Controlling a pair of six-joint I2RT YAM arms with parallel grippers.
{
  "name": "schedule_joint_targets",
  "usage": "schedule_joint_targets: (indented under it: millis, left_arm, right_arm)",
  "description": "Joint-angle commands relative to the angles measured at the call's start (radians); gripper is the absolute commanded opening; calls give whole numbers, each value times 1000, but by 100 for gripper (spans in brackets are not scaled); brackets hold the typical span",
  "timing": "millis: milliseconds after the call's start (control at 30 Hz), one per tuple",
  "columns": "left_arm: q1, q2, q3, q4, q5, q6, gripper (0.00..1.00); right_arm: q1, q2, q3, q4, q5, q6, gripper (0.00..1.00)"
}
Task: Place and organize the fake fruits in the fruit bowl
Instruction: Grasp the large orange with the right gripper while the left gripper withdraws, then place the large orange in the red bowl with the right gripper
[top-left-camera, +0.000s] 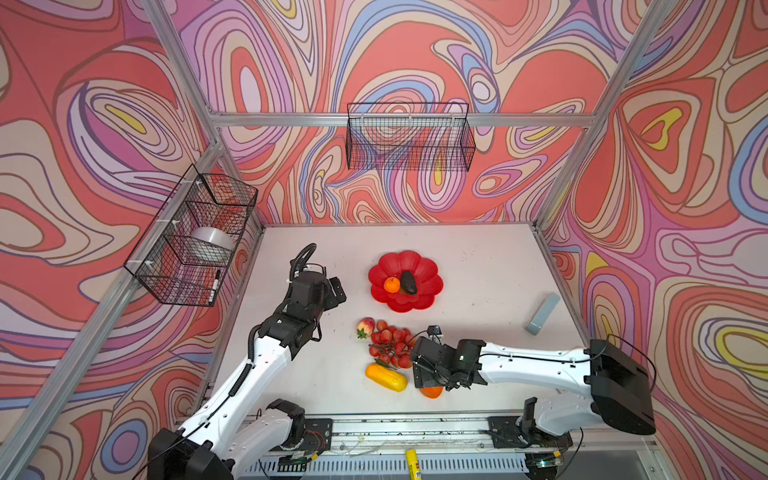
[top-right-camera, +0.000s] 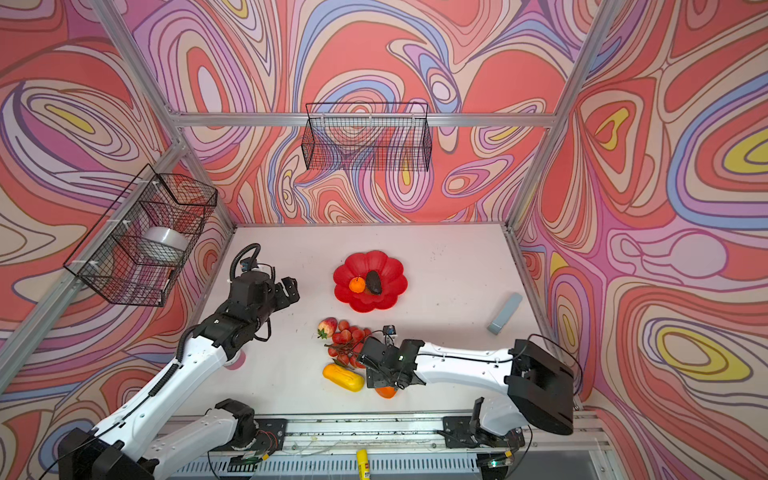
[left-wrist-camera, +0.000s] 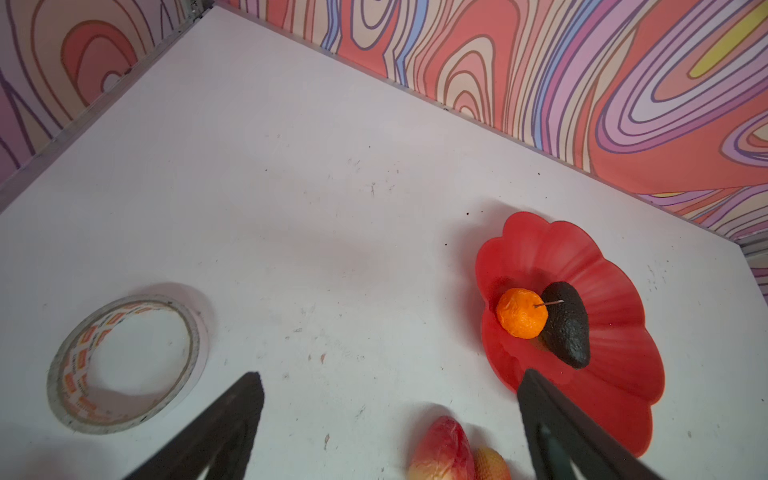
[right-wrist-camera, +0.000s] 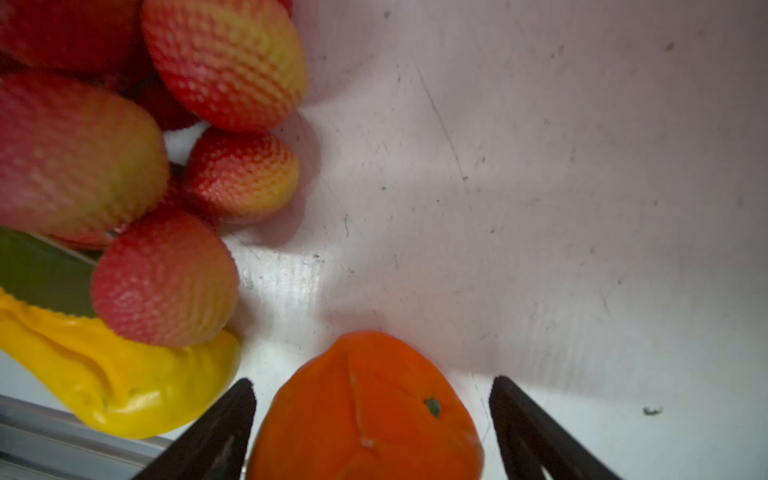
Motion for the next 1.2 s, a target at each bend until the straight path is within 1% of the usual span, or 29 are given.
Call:
schedule_joint_targets:
  millis: [0, 67, 133, 167, 200, 300, 367, 467, 567, 667, 733, 833, 933, 1033, 1167]
  left_arm:
    - [7, -55, -17, -63, -25, -67, 97]
    - [8, -69, -35, -77, -20, -85, 97]
    - [8, -75, -56, -83, -10, -105, 97]
    - [7, -76, -61, -83, -7, -113, 97]
    - [8, -75, -69, -81, 1, -118, 97]
    - [8, -72, -76, -83, 12, -125, 97]
    - [9, -71, -79, -84, 16, -129, 97]
    - [9, -77, -85, -81, 29, -133, 96]
    - [9, -83, -98, -71, 52, -138, 96]
    - [8, -85, -114, -66, 74, -167, 95]
    - [9, -87, -125, -59, 96, -186, 95]
    - [8, -93, -129, -58, 125, -194, 94]
    - [9, -93, -131, -62, 157, -187, 94]
    - [8, -86, -135, -72, 185, -189, 94]
    - [9, -81, -157, -61, 220, -205, 94]
  right_arm:
    - [13, 16, 13, 14, 11, 42, 84]
    - [18, 10, 8, 10, 32, 58, 74]
    - [17, -10, 6, -7, 61, 75, 60]
    - [18, -22, 10, -22, 79, 79, 55]
    - [18, -39, 19, -47, 104, 81, 51]
    - [17, -97, 72, -156, 218, 91, 46]
    - [6, -130, 127, -201, 281, 70, 45]
    - [-56, -149, 223, -203, 334, -11, 45]
    - [-178, -137, 274, -95, 345, -140, 46]
    - [-324, -83, 303, 81, 332, -273, 45]
    - [-411, 0, 357, 161, 295, -342, 46]
    - [-494, 141, 449, 229, 269, -421, 47]
    - [-569, 268, 524, 284, 193, -482, 47]
    - [-603, 405, 616, 287, 135, -524, 46]
    - [-614, 524, 703, 286, 101, -554, 46]
